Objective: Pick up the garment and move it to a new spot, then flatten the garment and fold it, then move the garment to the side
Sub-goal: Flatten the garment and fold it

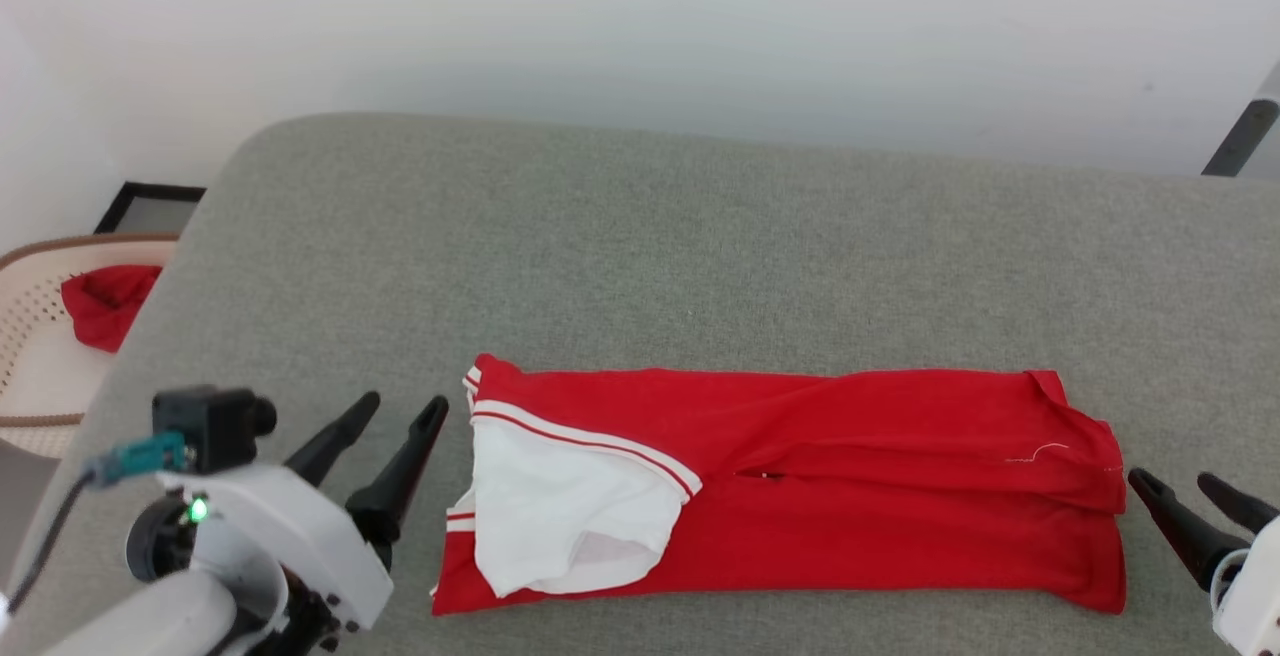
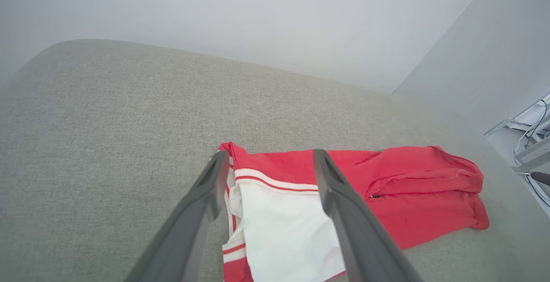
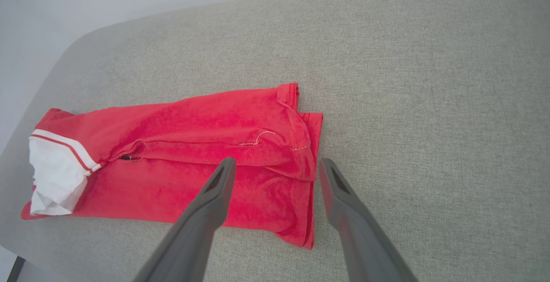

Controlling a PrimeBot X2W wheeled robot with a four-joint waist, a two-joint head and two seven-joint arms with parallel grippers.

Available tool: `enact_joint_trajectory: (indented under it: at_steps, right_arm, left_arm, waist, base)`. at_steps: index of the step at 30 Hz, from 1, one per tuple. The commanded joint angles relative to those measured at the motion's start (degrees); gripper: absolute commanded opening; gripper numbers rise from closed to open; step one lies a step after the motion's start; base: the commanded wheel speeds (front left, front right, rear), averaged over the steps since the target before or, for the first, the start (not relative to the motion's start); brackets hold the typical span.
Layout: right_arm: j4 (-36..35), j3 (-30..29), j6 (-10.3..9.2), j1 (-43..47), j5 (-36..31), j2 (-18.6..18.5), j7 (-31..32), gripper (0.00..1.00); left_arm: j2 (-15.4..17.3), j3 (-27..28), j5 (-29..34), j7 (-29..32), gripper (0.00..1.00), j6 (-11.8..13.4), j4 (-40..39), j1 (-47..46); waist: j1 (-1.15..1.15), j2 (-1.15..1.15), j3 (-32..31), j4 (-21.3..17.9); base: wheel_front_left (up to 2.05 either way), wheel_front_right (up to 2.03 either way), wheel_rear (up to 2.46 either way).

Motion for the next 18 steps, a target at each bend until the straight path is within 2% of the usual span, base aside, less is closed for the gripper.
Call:
enact_joint_trajectory:
  at_steps: [1,4,7,13,18]
  right_arm:
    - [0.6,-0.6,-0.04,0.9,-0.2,0.5,-0.5,1.00]
    - [1.8,-1.5,-0.04,1.6,-0.2,1.0,-0.5,1.00]
    - [2.8,-2.5,-0.04,2.1,-0.3,1.0,-0.3,1.00]
    - [4.0,-4.4,-0.04,1.0,-0.7,0.5,0.4,1.00]
    - [5.3,-5.0,-0.04,-0.9,-0.8,-0.1,2.2,1.00]
  left_arm:
    - [-0.7,0.4,0.9,-2.3,1.00,-1.2,1.2,1.8]
    - [-2.0,2.8,2.2,-5.3,1.00,-2.8,3.9,4.2]
    - [-4.3,7.4,5.0,-6.0,1.00,-4.4,5.8,6.9]
    - [-11.5,21.3,13.8,-6.0,1.00,-8.5,7.7,14.5]
    - [-17.5,29.7,19.6,-6.0,1.00,-12.3,8.9,18.8]
  waist:
    - [0.00,-0.01,-1.1,0.2]
    - [0.00,-0.01,-1.5,0.4]
    - [0.00,-0.01,-1.4,0.8]
    - [0.00,-0.01,0.6,1.6]
    - [0.00,-0.01,3.5,2.4]
  base:
    - [0.00,0.00,0.00]
    - [0.00,0.00,0.00]
    - [0.00,0.00,0.00]
    - [0.00,0.00,0.00]
    - [0.00,0.00,0.00]
